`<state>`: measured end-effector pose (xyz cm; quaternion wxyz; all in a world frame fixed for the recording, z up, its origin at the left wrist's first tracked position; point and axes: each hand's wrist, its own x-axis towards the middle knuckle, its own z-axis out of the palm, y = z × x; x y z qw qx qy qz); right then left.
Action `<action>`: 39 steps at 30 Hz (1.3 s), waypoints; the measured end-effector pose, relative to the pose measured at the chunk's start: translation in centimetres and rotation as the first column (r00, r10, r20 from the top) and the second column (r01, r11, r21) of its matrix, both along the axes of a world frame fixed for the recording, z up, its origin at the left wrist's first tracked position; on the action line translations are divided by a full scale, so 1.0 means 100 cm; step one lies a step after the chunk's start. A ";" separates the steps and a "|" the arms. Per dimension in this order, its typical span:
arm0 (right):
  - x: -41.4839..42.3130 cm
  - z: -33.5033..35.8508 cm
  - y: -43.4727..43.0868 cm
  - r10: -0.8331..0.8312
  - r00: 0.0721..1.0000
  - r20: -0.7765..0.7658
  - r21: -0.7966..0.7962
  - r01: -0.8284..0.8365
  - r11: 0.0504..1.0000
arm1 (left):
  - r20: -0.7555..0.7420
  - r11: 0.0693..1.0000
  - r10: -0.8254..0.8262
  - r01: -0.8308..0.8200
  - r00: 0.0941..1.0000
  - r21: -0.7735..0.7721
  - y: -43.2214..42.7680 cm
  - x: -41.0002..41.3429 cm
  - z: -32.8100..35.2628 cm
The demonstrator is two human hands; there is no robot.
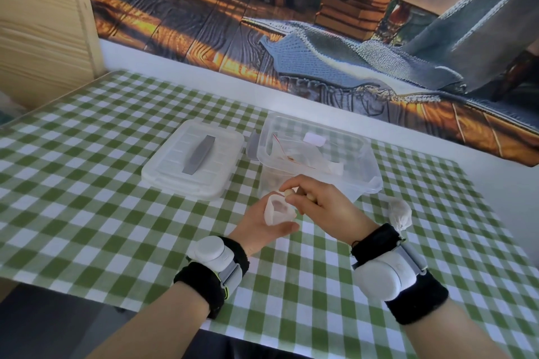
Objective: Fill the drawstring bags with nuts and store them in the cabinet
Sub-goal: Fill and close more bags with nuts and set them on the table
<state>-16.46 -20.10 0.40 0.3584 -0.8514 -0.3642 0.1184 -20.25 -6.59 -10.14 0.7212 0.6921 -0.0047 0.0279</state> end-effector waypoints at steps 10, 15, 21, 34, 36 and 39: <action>0.002 -0.001 0.006 -0.127 0.990 -0.059 -0.001 0.127 0.992 | -0.016 0.999 0.027 -0.026 1.000 0.035 0.001 0.003 -0.005; 0.004 0.000 0.003 -0.181 0.603 -0.777 0.173 0.481 0.859 | -0.040 0.999 0.036 -0.034 0.999 0.030 0.001 0.003 -0.005; 0.011 -0.017 -0.012 0.198 0.035 -0.980 0.165 0.698 0.697 | -0.034 0.998 0.053 -0.051 0.998 0.040 0.001 0.003 -0.005; -0.006 -0.011 -0.002 -0.209 0.838 -0.504 0.176 0.337 0.925 | -0.029 0.997 0.065 -0.064 0.997 0.045 0.001 0.005 -0.007; -0.008 -0.010 0.003 -0.206 0.942 -0.263 0.154 0.252 0.955 | -0.023 0.997 0.070 -0.069 0.997 0.038 0.000 0.005 -0.006; -0.010 -0.012 0.007 -0.175 0.980 -0.094 0.116 0.185 0.976 | 0.005 0.997 0.060 -0.060 0.998 0.050 0.001 0.005 -0.006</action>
